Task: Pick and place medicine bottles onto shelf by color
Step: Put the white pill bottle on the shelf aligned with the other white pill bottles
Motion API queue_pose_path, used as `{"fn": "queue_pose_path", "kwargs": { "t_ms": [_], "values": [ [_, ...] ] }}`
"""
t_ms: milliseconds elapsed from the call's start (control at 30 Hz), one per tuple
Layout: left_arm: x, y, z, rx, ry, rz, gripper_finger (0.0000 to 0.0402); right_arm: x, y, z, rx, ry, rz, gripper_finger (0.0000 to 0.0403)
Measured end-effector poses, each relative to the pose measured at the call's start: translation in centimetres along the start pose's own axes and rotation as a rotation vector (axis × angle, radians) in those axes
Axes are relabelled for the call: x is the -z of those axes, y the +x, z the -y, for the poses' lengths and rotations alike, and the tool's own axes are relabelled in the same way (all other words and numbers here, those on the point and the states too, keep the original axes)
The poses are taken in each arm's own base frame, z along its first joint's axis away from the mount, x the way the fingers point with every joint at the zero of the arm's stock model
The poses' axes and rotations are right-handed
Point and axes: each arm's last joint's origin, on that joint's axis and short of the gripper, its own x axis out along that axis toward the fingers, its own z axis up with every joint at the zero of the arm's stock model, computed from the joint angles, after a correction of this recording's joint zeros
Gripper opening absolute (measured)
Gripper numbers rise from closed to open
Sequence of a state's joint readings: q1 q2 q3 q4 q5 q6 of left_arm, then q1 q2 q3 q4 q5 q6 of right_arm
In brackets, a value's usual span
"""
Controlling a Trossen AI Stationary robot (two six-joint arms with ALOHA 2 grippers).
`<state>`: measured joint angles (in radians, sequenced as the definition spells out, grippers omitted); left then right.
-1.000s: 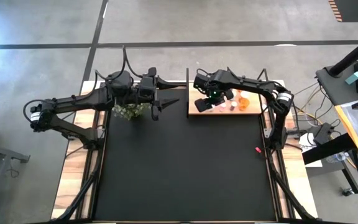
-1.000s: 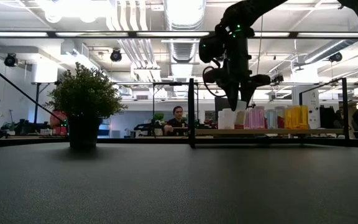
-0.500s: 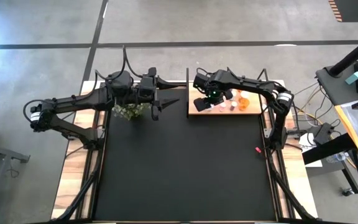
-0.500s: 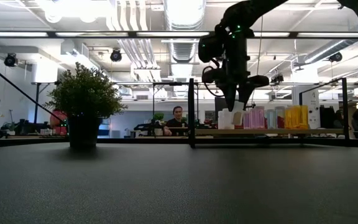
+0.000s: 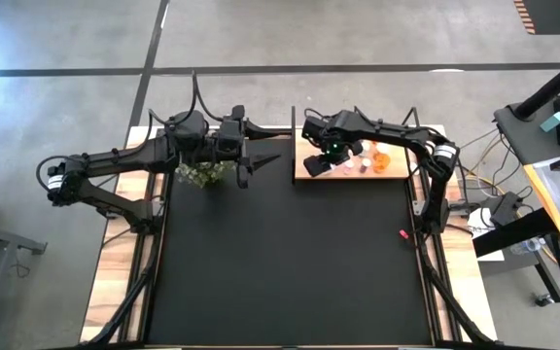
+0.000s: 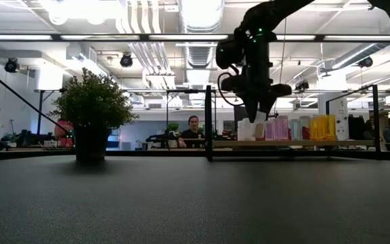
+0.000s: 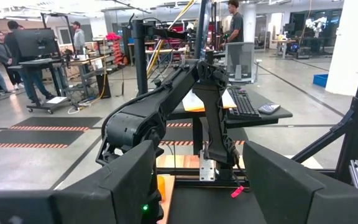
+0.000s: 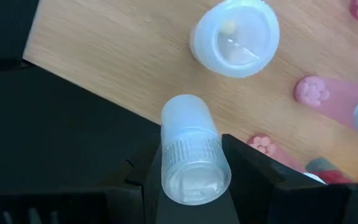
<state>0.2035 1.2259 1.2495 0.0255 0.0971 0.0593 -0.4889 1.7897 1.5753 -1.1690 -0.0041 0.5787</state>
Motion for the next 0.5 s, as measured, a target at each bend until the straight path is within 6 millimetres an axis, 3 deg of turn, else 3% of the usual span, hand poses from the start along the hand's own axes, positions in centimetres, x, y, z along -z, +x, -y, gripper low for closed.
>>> {"fn": "queue_pose_path", "kwargs": {
  "t_ms": [500],
  "values": [
    [0.01,0.01,0.0,0.0,0.008,-0.001,0.0233,0.12,0.3,0.08,0.002,-0.029,-0.011,0.0137]
  ]
}}
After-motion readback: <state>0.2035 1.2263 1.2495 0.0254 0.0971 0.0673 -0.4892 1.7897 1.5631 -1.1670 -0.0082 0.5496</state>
